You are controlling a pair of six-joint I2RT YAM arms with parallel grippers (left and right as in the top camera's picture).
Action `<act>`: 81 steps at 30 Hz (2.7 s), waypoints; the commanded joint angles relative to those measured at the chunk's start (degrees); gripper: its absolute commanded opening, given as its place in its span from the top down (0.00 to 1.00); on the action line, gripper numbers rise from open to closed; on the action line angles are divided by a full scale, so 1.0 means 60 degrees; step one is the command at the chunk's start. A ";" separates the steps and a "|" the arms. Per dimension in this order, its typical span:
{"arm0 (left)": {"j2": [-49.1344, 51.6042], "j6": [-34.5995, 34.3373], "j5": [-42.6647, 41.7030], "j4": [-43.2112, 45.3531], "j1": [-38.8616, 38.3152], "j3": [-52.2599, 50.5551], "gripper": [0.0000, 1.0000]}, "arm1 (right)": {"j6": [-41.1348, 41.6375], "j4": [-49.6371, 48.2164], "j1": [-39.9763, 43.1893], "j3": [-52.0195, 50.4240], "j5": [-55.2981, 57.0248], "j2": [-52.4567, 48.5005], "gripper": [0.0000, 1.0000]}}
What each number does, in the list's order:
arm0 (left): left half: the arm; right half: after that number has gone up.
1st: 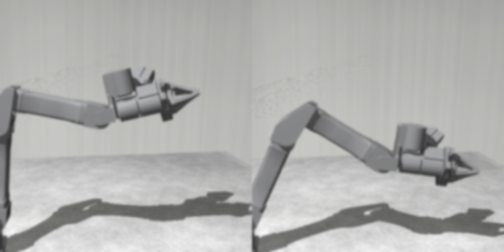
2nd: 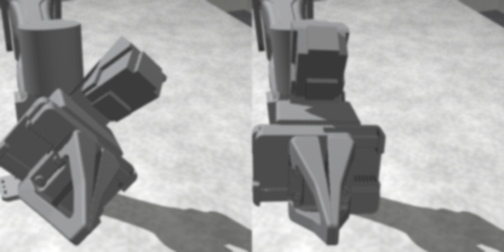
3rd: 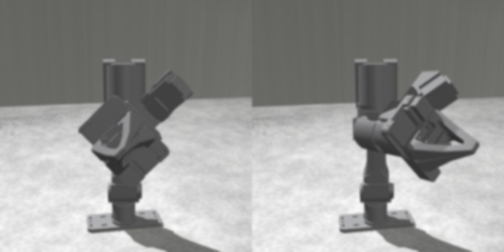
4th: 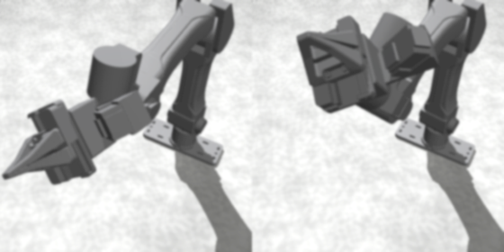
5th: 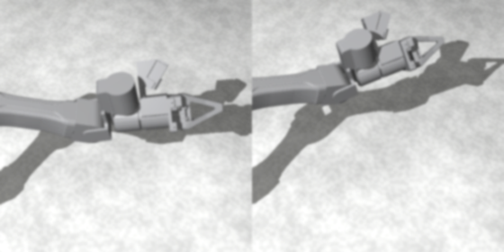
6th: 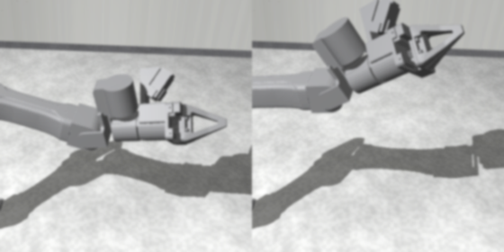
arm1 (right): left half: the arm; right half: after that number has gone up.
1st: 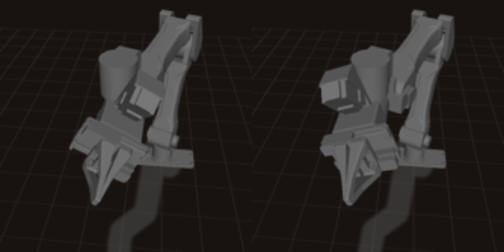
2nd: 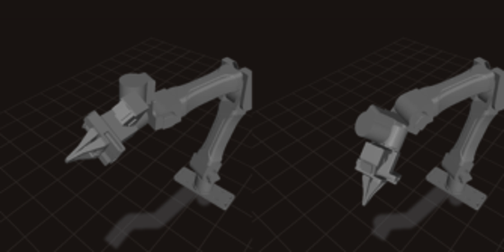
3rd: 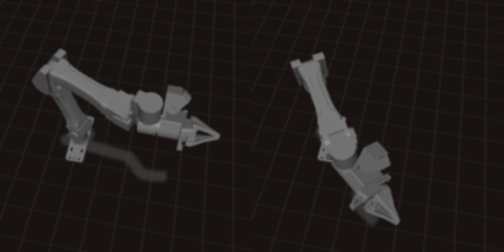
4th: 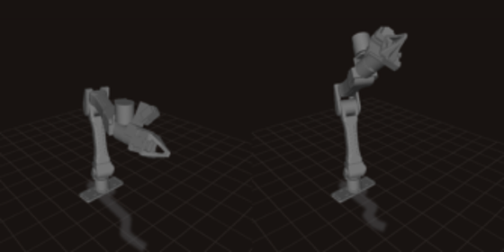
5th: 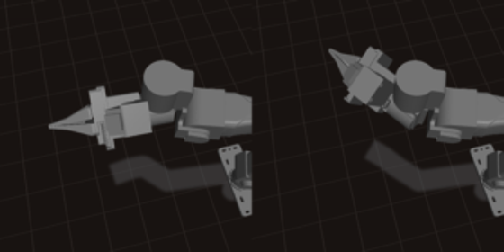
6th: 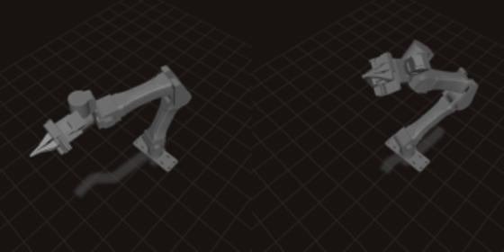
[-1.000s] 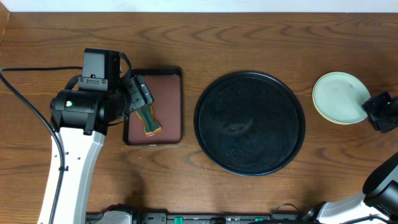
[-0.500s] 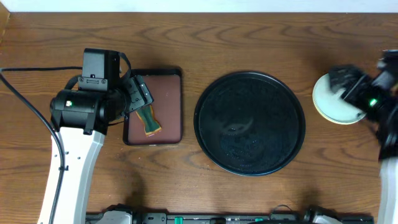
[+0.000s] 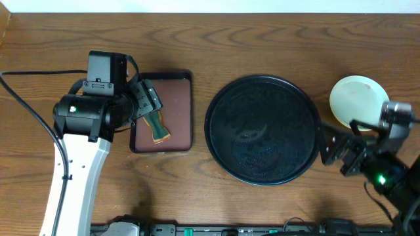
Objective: Clean dirty plates on tray and stack at the side
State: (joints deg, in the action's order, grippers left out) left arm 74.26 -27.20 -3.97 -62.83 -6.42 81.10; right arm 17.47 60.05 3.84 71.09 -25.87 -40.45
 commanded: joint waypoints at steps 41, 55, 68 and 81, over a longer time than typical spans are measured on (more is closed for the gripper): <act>0.0044 -0.0087 0.0015 -0.0022 0.0033 0.0026 0.15 | -0.0171 -0.9471 -0.0630 -1.1799 0.5734 0.6692 0.01; 0.0044 -0.0087 0.0015 -0.0022 0.0033 0.0018 0.15 | -0.0168 -0.9468 -0.0630 -1.1799 0.5737 0.6692 0.01; -0.4444 0.1417 0.1708 0.2204 0.0612 -0.2710 0.15 | -0.0171 -0.9471 -0.0630 -1.1799 0.5734 0.6692 0.01; -1.0408 0.2284 0.1490 0.7351 0.1566 -0.8859 0.15 | -0.0171 -0.9468 -0.0630 -1.1799 0.5734 0.6692 0.01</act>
State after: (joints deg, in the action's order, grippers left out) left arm 16.56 -15.44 4.89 -21.39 2.52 33.17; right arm 16.05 3.18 0.49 0.51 8.43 -0.62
